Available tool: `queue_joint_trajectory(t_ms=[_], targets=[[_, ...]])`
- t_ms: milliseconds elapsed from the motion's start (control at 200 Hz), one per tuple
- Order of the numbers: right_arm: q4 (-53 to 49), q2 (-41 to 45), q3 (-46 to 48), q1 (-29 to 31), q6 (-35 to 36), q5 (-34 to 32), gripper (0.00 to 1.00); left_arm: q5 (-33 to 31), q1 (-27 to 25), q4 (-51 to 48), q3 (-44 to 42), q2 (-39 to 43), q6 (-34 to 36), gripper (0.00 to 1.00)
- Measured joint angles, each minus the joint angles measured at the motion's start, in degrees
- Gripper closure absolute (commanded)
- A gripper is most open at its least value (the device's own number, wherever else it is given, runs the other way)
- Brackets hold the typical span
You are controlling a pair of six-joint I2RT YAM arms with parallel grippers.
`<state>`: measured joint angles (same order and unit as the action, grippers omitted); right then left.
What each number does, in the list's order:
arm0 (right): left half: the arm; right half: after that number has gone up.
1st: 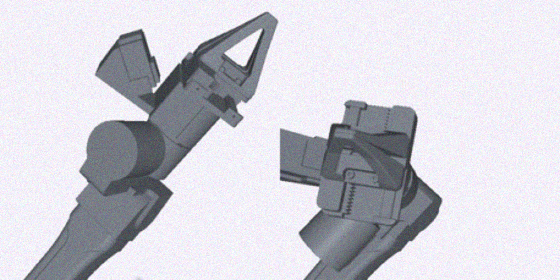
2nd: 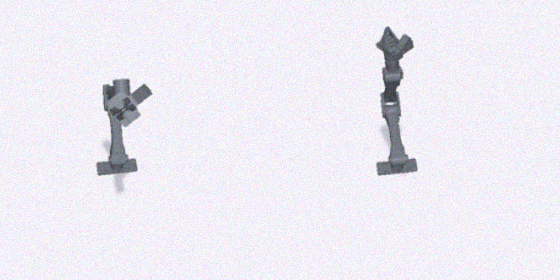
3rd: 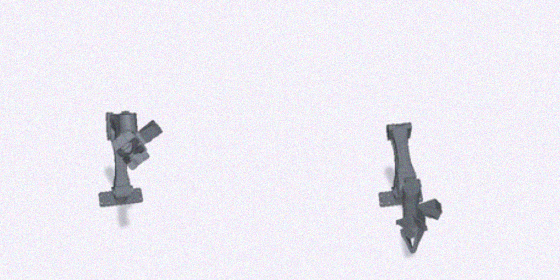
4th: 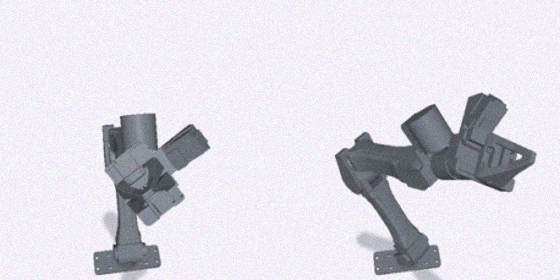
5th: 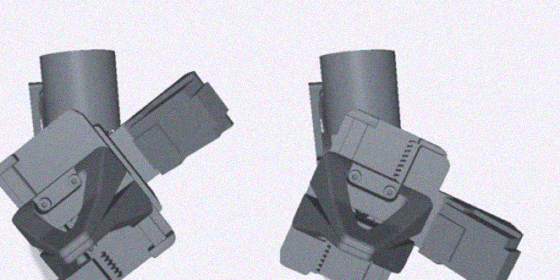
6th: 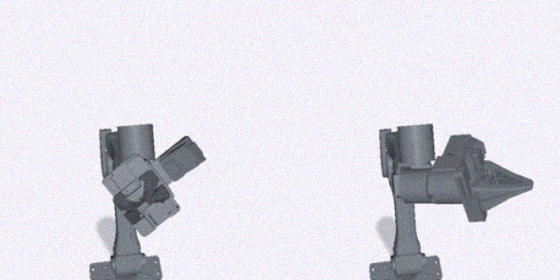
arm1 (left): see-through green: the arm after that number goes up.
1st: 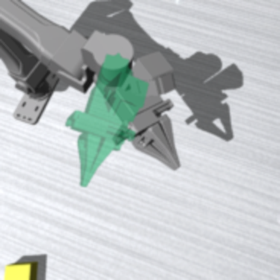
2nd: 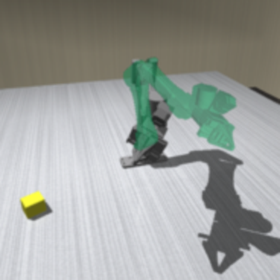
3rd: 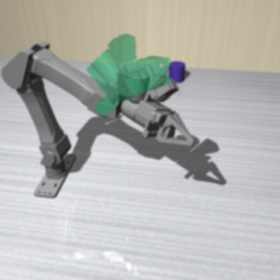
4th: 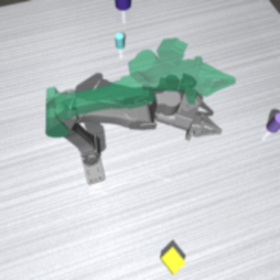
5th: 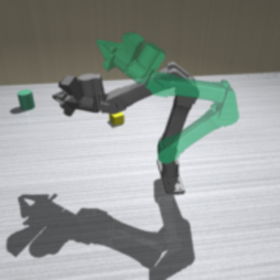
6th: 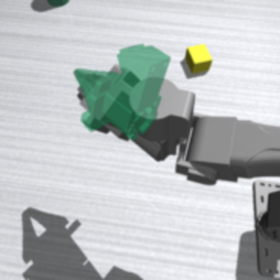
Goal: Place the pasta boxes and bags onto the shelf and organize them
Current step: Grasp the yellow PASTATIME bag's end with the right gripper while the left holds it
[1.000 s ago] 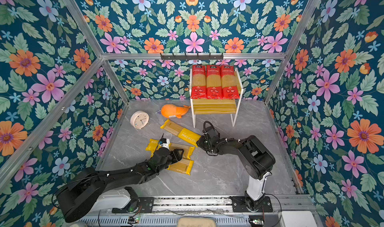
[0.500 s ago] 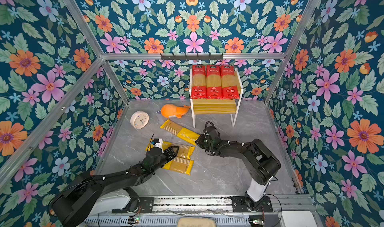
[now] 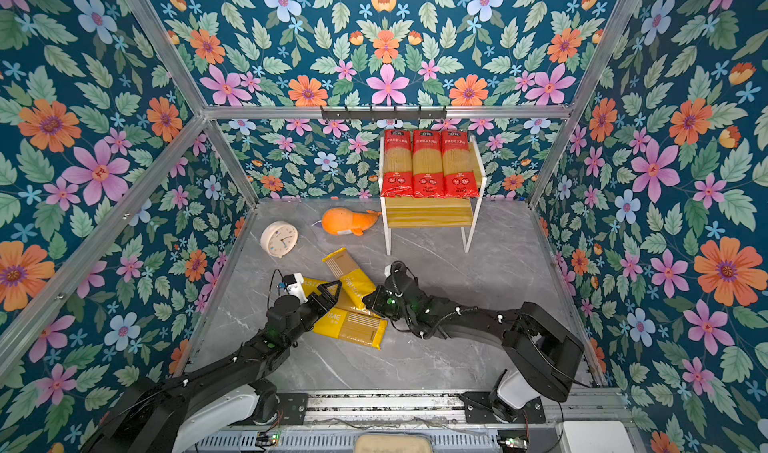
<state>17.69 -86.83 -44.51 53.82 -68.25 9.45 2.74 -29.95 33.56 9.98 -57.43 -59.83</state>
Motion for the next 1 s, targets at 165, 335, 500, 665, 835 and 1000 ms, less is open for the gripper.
queue_joint_trajectory(t_ms=[165,335,500,665,835,1000], targets=[[-2.1,-0.2,-0.9,3.3,4.8,5.3,0.68,-0.4,1.2,-8.2,3.0,1.4,2.2,0.10],[-7.3,1.1,-2.3,2.7,9.5,9.0,0.59,-2.3,1.7,-15.6,4.3,3.3,4.5,0.16],[-13.5,-0.7,-6.9,-2.4,15.6,11.3,0.53,-2.0,1.6,-17.2,4.8,2.3,6.0,0.24],[-18.1,-8.2,-12.8,-6.5,20.4,12.0,0.49,0.2,-1.2,-15.1,3.9,-2.1,5.7,0.28],[-19.1,-17.0,-17.1,-7.0,21.9,12.7,0.47,1.0,-5.1,-11.4,3.9,-6.0,4.5,0.35],[-18.2,-19.3,-17.2,-4.8,20.4,13.5,0.52,0.5,-5.4,-9.6,2.0,-6.7,3.2,0.48]])
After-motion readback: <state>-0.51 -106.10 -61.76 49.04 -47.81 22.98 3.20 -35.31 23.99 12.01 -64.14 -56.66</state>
